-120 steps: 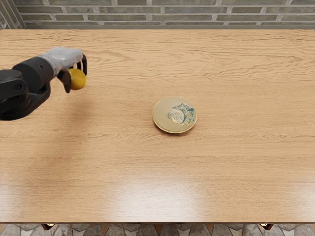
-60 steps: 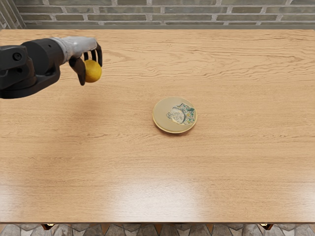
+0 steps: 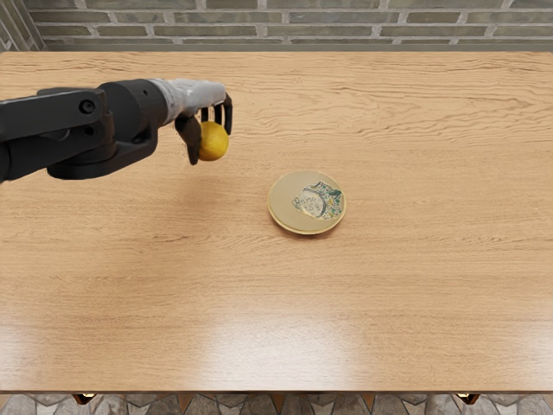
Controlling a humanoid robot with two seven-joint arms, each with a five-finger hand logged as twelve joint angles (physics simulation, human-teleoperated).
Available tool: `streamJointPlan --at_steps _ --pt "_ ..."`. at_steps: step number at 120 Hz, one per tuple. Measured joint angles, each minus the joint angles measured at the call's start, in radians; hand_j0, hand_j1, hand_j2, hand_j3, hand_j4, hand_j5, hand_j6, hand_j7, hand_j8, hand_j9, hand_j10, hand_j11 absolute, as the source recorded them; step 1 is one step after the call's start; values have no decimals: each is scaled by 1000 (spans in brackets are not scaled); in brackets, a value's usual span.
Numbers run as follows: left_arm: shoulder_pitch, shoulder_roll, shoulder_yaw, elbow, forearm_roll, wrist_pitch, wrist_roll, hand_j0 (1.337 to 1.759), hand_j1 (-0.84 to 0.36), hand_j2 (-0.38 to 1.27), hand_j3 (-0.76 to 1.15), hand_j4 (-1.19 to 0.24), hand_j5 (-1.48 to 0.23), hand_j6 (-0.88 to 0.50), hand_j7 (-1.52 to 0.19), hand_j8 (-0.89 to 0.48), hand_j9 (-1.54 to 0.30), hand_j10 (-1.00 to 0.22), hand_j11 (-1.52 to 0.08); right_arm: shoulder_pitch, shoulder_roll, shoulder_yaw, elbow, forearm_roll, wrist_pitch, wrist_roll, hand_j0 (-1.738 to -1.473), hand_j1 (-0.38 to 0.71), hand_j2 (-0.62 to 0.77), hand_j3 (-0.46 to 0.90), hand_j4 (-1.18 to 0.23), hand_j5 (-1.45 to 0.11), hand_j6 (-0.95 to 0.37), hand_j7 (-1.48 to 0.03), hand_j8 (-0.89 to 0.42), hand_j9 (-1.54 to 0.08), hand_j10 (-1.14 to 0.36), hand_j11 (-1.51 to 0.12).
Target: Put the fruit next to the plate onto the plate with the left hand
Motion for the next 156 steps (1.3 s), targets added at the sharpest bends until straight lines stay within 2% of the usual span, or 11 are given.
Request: streamJointPlan --at_steps 72,85,118,156 --pt "-4 -136 0 42 -1 10 0 1656 -325 591 0 -592 -913 -432 -915 -509 -897 -677 -897 -3 0 -2 -1 0 0 0 -1658 -314 -6 0 -30 -38 -30 -38 -30 -38 -30 -38" --pt "-23 -195 1 71 0 10 0 1656 -344 627 0 -583 -923 -421 -916 -497 -898 -676 -898 -3 0 -2 -1 0 0 0 -1658 -314 -6 0 -30 -38 -30 -38 -30 -38 -30 -38" --pt "-38 -315 6 198 12 8 -1 1657 -321 590 0 -604 -925 -438 -913 -510 -901 -679 -902 -3 0 -2 -1 0 0 0 -1658 -314 -6 0 -30 -38 -30 -38 -30 -38 -30 -38" --pt "-30 -426 13 248 17 10 0 1656 -321 605 0 -613 -926 -446 -905 -517 -907 -682 -908 -2 0 -3 -1 0 0 0 -1658 -314 -6 0 -30 -38 -30 -38 -30 -38 -30 -38"
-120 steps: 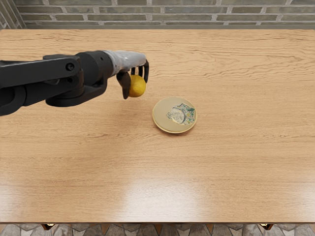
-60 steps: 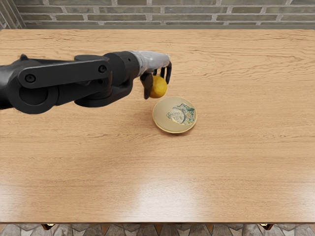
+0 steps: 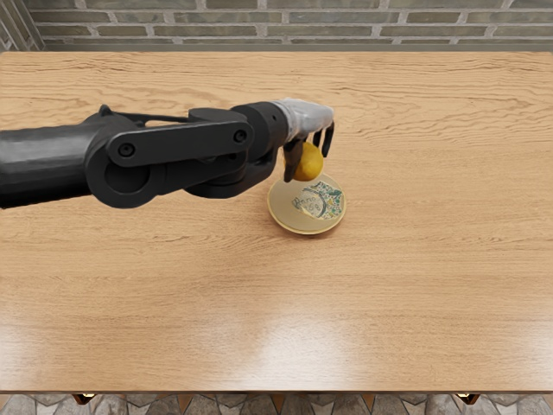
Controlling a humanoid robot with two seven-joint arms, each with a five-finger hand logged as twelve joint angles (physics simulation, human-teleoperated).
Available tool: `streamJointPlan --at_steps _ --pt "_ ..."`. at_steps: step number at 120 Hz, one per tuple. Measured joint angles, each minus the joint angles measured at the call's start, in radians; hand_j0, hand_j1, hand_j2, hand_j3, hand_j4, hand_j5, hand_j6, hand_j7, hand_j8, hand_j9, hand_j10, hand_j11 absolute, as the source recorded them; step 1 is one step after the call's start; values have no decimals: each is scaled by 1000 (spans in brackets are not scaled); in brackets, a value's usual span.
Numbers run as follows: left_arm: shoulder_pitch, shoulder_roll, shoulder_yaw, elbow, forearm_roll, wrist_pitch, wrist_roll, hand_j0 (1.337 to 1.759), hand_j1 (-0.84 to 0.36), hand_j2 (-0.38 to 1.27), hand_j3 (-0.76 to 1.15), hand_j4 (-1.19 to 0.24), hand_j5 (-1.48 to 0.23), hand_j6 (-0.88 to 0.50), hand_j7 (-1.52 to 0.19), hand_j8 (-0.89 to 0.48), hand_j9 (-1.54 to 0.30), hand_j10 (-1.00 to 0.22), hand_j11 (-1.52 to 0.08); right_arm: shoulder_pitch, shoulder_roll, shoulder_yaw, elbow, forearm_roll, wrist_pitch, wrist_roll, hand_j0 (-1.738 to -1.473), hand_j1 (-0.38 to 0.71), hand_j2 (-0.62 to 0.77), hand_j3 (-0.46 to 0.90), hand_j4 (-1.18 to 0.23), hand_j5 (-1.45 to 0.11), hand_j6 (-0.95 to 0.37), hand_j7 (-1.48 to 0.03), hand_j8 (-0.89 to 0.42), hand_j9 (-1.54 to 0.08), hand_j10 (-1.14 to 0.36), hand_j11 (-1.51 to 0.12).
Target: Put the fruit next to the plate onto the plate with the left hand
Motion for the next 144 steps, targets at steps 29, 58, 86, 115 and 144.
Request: streamJointPlan --at_steps 29,58,86,115,144 --pt "4 -25 18 7 0 3 0 1656 -329 617 0 -613 -930 -443 -910 -509 -912 -686 -913 0 0 -1 0 0 0 0 -1658 -314 -6 0 -30 -38 -30 -38 -30 -38 -30 -38" --pt "13 -38 27 38 0 3 0 1656 -339 632 0 -604 -936 -433 -917 -500 -915 -688 -915 0 0 -1 0 0 0 0 -1658 -314 -6 0 -30 -38 -30 -38 -30 -38 -30 -38" --pt "17 -40 46 67 0 4 0 1656 -339 619 0 -601 -940 -426 -919 -493 -916 -689 -916 0 0 -1 1 0 0 0 -1658 -314 -6 0 -30 -38 -30 -38 -30 -38 -30 -38" --pt "19 -56 47 68 -8 63 0 1657 -187 321 0 -463 -661 -386 -652 -420 -650 -495 -650 1 0 -1 0 0 0 0 -1658 -314 -6 0 -30 -38 -30 -38 -30 -38 -30 -38" --pt "10 -70 45 64 -12 84 0 1658 -67 142 0 -353 -477 -330 -474 -341 -474 -363 -473 1 0 -1 0 0 0 0 -1658 -314 -6 0 -30 -38 -30 -38 -30 -38 -30 -38"
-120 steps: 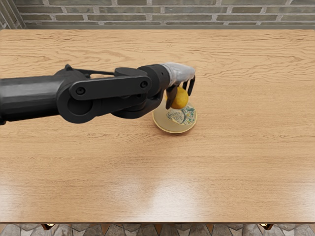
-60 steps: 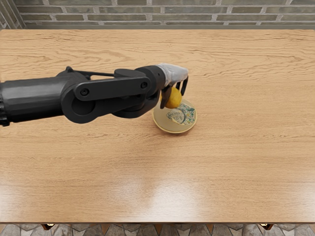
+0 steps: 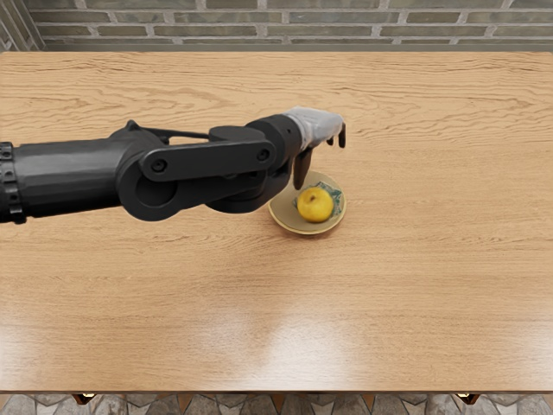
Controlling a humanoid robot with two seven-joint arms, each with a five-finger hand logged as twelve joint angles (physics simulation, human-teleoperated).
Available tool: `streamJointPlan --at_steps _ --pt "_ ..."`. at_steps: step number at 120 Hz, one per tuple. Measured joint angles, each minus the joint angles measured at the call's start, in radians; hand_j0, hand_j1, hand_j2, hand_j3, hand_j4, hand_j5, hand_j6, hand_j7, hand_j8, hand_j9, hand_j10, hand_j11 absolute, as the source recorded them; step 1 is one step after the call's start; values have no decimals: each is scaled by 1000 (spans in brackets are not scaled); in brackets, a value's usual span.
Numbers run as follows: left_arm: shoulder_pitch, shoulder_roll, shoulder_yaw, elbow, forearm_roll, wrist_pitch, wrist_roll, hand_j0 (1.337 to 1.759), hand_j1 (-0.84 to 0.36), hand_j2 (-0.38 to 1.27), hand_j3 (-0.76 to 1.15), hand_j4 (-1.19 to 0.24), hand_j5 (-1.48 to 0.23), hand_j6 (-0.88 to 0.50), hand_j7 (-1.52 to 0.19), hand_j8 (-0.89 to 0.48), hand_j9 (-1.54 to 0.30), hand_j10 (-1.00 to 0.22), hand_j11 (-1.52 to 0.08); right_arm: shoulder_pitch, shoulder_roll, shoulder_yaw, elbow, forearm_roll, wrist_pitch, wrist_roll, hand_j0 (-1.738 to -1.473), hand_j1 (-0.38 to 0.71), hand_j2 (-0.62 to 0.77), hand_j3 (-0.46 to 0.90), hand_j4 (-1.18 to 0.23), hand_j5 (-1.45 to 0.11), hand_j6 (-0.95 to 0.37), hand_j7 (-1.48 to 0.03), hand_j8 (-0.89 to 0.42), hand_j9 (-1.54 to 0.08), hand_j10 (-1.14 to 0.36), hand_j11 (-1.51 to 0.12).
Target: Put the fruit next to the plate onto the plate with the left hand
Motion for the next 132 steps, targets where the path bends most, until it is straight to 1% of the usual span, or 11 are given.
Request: streamJointPlan --at_steps 14,26,37,51,73,80,92,105,111,117,132 --pt "-6 -4 -10 -22 -8 2 0 1658 -44 107 0 -332 -441 -319 -439 -325 -439 -337 -439 0 0 0 0 0 0 0 -1658 -314 -6 0 -30 -38 -30 -38 -30 -38 -30 -38" --pt "-14 32 -53 -70 -120 -4 0 1658 -32 90 0 -321 -423 -313 -422 -317 -421 -324 -421 0 0 0 0 0 0 0 -1658 -314 -6 0 -30 -38 -30 -38 -30 -38 -30 -38" --pt "-33 71 -92 -130 -282 -9 0 1658 -25 80 0 -315 -412 -310 -411 -312 -411 -317 -411 1 0 0 1 0 0 0 -1658 -314 -6 0 -30 -38 -30 -38 -30 -38 -30 -38" --pt "-18 112 -154 -190 -546 -23 0 1658 -20 72 0 -310 -404 -308 -404 -309 -404 -311 -404 1 0 0 2 0 0 0 -1658 -314 -6 0 -30 -38 -30 -38 -30 -38 -30 -38" --pt "11 179 -264 -229 -936 -159 0 1658 -17 66 0 -307 -399 -306 -399 -306 -399 -307 -399 2 0 0 3 0 2 0 -1658 -314 -6 0 -30 -38 -30 -38 -30 -38 -30 -38" --pt "52 212 -299 -234 -1054 -216 0 1658 -17 64 0 -306 -398 -306 -398 -306 -398 -307 -398 2 0 0 3 0 2 0 -1658 -314 -6 0 -30 -38 -30 -38 -30 -38 -30 -38" --pt "171 266 -360 -238 -1267 -327 0 1658 -17 63 0 -306 -397 -305 -397 -305 -397 -306 -397 2 0 0 3 0 3 -1 -1658 -314 -6 0 -30 -38 -30 -38 -30 -38 -30 -38" --pt "317 332 -426 -240 -1378 -437 0 1658 -16 62 0 -304 -396 -304 -396 -304 -396 -305 -396 3 0 0 18 -1 2 -1 -1658 -314 -6 0 -30 -38 -30 -38 -30 -38 -30 -38" --pt "343 386 -450 -240 -1401 -482 0 1658 -13 61 0 -301 -392 -301 -392 -301 -392 -301 -392 4 0 0 27 -1 2 -2 -1658 -314 -6 0 -30 -38 -30 -38 -30 -38 -30 -38" --pt "346 450 -466 -240 -1409 -517 0 1658 -2 59 0 -292 -380 -292 -380 -292 -380 -292 -380 5 0 0 34 -1 2 -2 -1658 -314 -6 0 -30 -38 -30 -38 -30 -38 -29 -38" --pt "388 508 -484 -236 -1411 -565 0 1658 23 55 0 -271 -353 -271 -353 -271 -353 -271 -353 6 0 0 44 -2 2 -3 -1658 -314 -6 0 -30 -38 -30 -38 -30 -38 -29 -38"
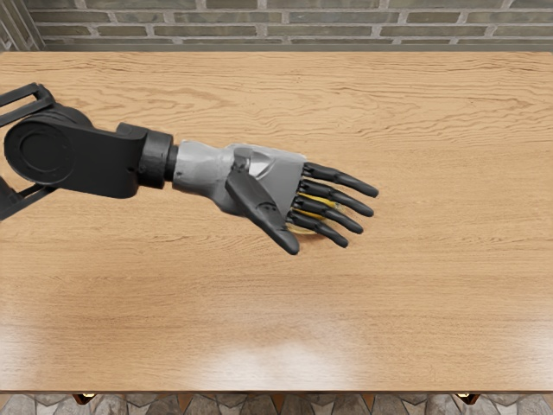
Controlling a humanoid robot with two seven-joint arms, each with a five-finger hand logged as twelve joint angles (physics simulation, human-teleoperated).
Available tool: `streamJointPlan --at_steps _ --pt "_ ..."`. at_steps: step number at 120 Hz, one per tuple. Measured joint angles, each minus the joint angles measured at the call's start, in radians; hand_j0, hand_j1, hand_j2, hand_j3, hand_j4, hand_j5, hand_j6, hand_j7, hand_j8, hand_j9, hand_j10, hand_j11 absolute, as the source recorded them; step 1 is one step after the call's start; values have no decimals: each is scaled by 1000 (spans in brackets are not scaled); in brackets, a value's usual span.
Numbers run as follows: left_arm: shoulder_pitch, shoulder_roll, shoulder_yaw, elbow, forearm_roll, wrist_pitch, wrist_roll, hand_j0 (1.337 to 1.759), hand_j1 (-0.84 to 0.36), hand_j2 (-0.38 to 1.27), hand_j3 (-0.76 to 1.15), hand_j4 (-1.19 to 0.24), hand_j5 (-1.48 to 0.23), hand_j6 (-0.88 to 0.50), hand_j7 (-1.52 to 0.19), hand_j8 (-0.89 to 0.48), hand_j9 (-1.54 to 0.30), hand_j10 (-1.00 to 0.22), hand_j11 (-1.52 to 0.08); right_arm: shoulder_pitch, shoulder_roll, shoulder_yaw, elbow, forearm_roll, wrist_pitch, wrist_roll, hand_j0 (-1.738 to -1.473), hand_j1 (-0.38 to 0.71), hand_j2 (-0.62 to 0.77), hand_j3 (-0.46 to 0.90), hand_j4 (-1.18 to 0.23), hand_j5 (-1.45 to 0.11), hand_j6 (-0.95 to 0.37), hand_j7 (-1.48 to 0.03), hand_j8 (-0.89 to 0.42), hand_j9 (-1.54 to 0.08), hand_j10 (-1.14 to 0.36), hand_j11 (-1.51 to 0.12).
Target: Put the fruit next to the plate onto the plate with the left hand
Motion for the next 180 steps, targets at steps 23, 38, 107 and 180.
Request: streamJointPlan --at_steps 23,38,107,180 --pt "65 104 -6 15 0 -17 0 1658 42 51 0 -255 -332 -255 -332 -255 -332 -255 -332 0 0 0 21 -1 -1 0 -1658 -314 -6 0 -30 -38 -30 -38 -30 -38 -29 -38" --pt "106 199 -6 16 65 -20 0 1658 48 50 0 -250 -326 -249 -326 -249 -326 -250 -326 2 0 0 33 -2 0 0 -1658 -314 -6 0 -29 -38 -30 -38 -29 -38 -29 -38" --pt "137 410 6 125 191 -21 0 1658 55 49 0 -244 -318 -244 -318 -244 -318 -244 -318 8 0 0 59 -4 -1 0 -1658 -314 -6 0 -29 -38 -29 -38 -29 -38 -29 -38" --pt "199 534 28 175 3 -22 0 1658 55 48 0 -241 -318 -240 -318 -241 -318 -242 -318 8 0 0 59 -5 -1 1 -1658 -314 -6 0 -29 -38 -29 -38 -29 -38 -29 -38"
